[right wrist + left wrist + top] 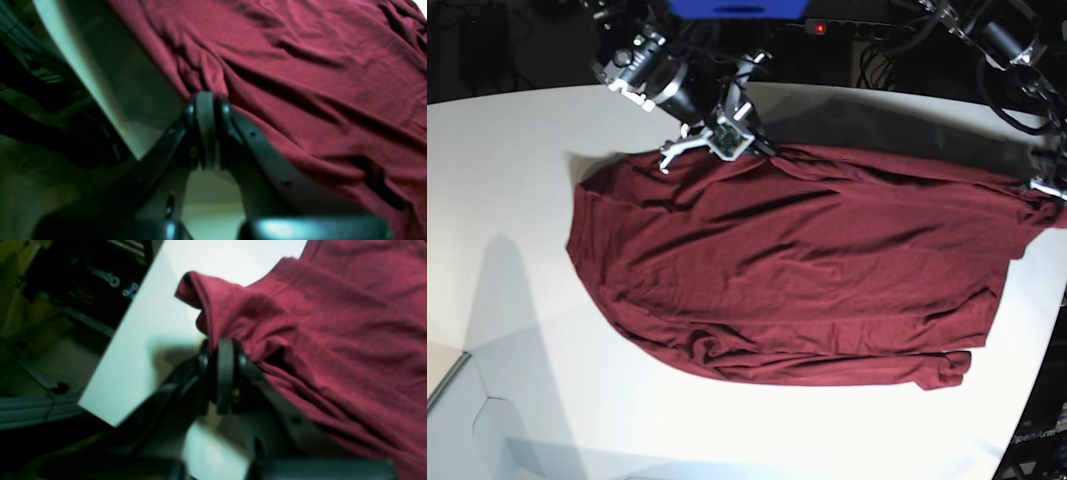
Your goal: Layout the t-shirt on the table in an organized manner, then fold the t-shirt properly
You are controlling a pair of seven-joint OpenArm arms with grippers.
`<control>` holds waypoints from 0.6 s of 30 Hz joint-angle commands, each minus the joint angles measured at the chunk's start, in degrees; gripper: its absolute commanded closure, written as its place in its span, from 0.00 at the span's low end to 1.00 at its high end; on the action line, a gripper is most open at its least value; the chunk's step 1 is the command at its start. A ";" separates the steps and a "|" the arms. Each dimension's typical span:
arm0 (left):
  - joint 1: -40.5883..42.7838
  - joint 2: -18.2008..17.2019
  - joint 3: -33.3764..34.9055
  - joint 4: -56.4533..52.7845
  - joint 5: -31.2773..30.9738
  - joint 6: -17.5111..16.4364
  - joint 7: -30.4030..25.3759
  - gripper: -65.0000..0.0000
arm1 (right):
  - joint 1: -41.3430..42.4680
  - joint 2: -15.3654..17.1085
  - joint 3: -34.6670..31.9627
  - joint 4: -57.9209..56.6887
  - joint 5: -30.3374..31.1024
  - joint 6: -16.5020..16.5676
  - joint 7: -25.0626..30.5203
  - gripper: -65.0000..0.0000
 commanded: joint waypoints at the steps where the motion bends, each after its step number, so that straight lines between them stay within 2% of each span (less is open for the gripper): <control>1: -0.37 -1.22 -0.22 1.60 -0.47 0.09 -1.27 1.00 | -0.03 -0.05 -0.17 1.70 0.89 0.07 1.73 1.00; 4: -0.37 -1.22 -0.31 2.30 -0.47 0.09 -1.27 1.00 | -0.21 0.92 -0.26 1.87 0.89 0.07 1.73 1.00; 18: -0.55 -1.31 -0.40 1.95 -0.47 0.09 -1.79 1.00 | -1.35 1.71 -1.58 1.52 0.89 0.07 1.73 1.00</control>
